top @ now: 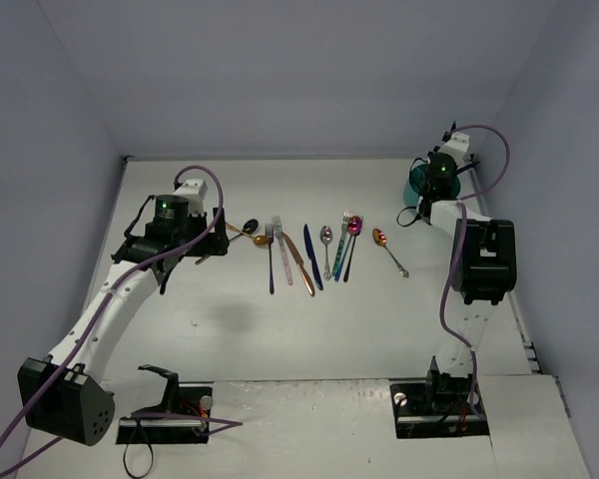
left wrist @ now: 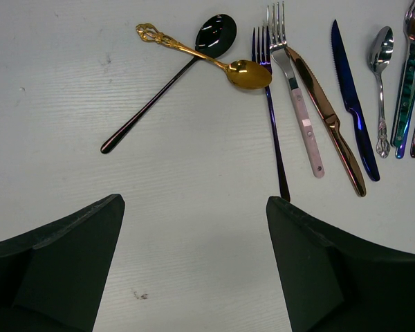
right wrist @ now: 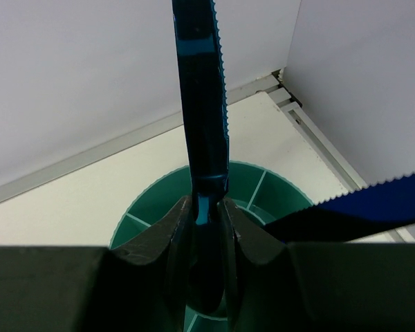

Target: Sort the eating utensils into containers

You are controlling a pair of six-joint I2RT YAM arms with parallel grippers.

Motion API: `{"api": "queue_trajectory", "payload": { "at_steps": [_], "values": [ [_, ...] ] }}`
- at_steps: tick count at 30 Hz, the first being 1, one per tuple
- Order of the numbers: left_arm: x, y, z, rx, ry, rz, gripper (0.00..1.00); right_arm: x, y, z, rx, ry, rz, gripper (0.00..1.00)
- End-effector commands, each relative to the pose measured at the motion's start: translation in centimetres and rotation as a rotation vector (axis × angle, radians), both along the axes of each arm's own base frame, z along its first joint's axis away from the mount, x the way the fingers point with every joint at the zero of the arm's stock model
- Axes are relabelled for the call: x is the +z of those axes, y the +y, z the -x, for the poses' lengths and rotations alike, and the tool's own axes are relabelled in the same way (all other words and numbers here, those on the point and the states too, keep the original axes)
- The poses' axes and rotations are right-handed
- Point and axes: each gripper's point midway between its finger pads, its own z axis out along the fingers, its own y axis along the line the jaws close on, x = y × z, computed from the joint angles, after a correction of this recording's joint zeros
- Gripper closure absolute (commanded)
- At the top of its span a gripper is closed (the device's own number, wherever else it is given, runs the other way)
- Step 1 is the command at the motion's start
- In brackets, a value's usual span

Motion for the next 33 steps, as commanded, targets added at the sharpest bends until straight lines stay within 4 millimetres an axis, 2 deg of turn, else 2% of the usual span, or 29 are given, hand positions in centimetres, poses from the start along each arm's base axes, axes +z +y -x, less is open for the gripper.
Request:
{"api": "queue_trajectory", "payload": {
  "at_steps": [1, 4, 12, 16, 20, 25, 29, 33],
  "values": [
    [2.9, -0.1, -1.1, 0.001, -0.091, 0.023, 0.18, 4.8, 0.1, -0.2, -0.03, -0.153, -0.015, 0.79],
    [2.8, 0.0, -1.1, 0.003, -0.089, 0.026, 0.18, 4.6, 0.1, 0.0, -0.032, -0.147, -0.015, 0.75],
    [2.8, 0.1, -1.1, 0.007, -0.087, 0.028, 0.18, 5.7, 0.1, 0.4, -0.03, -0.158, -0.011, 0.66],
    [2.9, 0.1, -1.2, 0.01, -0.09, 0.032, 0.18, 6.9, 0.4, 1.1, -0.021, -0.172, -0.009, 0.61],
    [3.0, 0.1, -1.1, 0.011, -0.093, 0.037, 0.18, 8.8, 0.4, 2.6, -0.019, -0.172, 0.002, 0.52],
    [3.1, 0.2, -1.1, 0.011, -0.094, 0.04, 0.18, 11.4, 2.5, 5.0, 0.018, -0.168, -0.005, 0.42],
    [3.2, 0.2, -1.1, 0.012, -0.097, 0.044, 0.18, 12.8, 4.1, 7.4, 0.045, -0.121, -0.008, 0.4],
    [3.5, 0.3, -1.0, 0.014, -0.105, 0.046, 0.18, 14.3, 7.9, 10.2, 0.144, -0.066, -0.02, 0.4]
  ]
}}
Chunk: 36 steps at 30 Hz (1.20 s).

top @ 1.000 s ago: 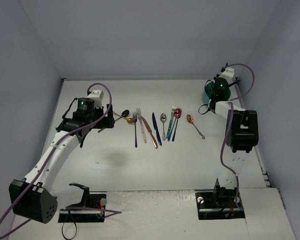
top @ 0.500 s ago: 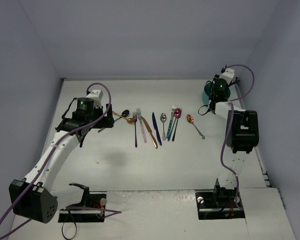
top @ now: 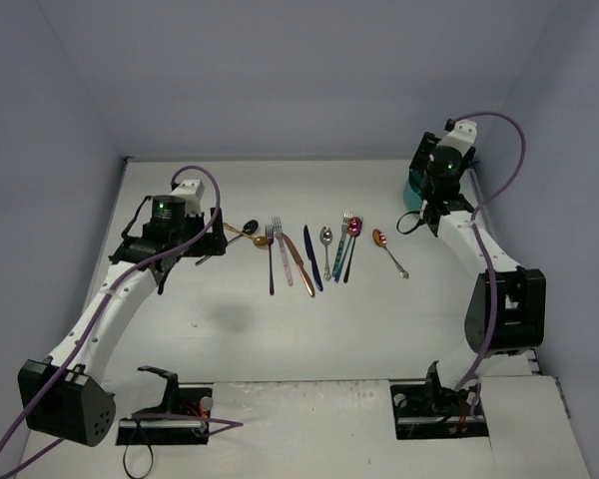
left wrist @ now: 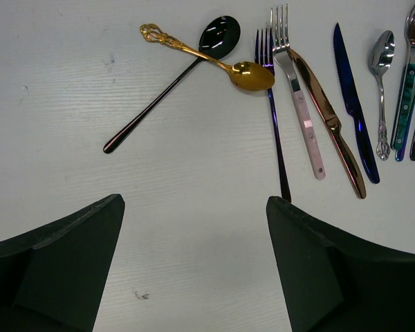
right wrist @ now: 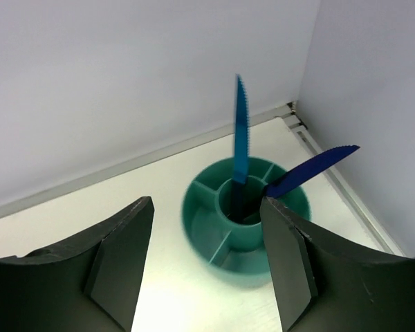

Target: Sort the eating utensils into containers

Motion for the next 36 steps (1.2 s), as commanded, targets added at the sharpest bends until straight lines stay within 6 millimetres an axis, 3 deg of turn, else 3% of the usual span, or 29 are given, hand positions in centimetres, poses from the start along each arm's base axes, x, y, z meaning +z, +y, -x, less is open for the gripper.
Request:
{"api": "queue_trajectory", "payload": {
  "at_steps": [1, 6, 13, 19, 27, 36],
  "values": [
    [3.4, -0.1, -0.8, 0.006, -0.107, 0.035, 0.18, 2.6, 4.7, 3.8, 0.118, 0.052, -0.009, 0.41],
    [3.6, 0.1, -0.8, 0.007, -0.113, 0.033, 0.18, 0.6, 10.6, 7.3, 0.308, 0.193, -0.088, 0.45],
    [3.4, 0.0, -0.8, 0.009, -0.105, 0.032, 0.18, -4.7, 18.5, 12.5, 0.497, 0.401, -0.155, 0.46],
    [3.1, 0.3, -0.8, 0.017, -0.101, 0.019, 0.18, -9.1, 24.1, 14.0, 0.573, 0.527, -0.147, 0.47],
    [2.7, 0.4, -0.8, 0.021, -0.09, 0.013, 0.18, -15.0, 27.8, 13.7, 0.626, 0.713, -0.067, 0.51],
    [2.6, 0.2, -0.8, 0.014, -0.082, 0.023, 0.18, -18.6, 29.1, 13.4, 0.647, 0.813, -0.043, 0.56]
  ]
}}
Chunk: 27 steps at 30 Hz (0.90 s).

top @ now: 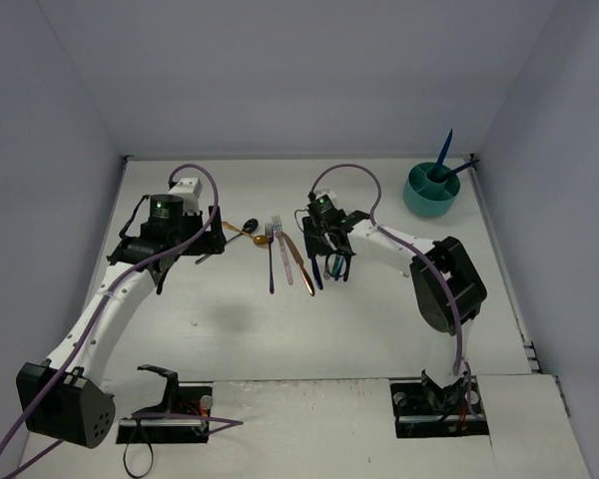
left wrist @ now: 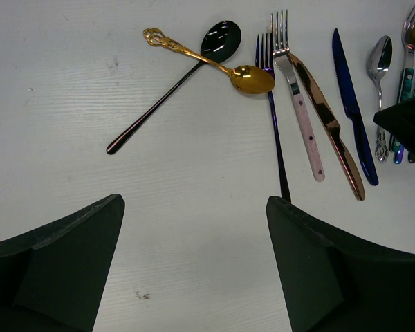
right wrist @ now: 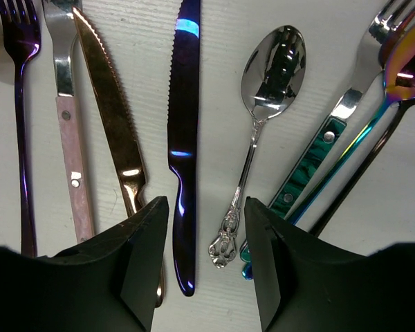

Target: Sort the eating utensils into containers

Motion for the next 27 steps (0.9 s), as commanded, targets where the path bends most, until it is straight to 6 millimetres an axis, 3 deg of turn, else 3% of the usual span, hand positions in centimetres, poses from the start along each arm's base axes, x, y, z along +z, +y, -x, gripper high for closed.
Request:
{"api": "queue_trajectory", "payload": {
  "at_steps": [1, 16, 27],
  "values": [
    [2.1, -0.1, -0.9, 0.006, -0.068, 0.021, 0.18, 1.4, 1.4, -1.2, 0.022, -0.024, -0.022, 0.56],
    [2.0, -0.3, -1.0, 0.0, -0.058, 0.028, 0.18, -1.8, 1.9, -0.5, 0.049, 0.057, 0.008, 0.59],
    [1.9, -0.3, -1.0, 0.0, -0.056, 0.028, 0.18, -2.5, 2.2, -0.3, 0.06, 0.078, 0.035, 0.63]
  ]
}}
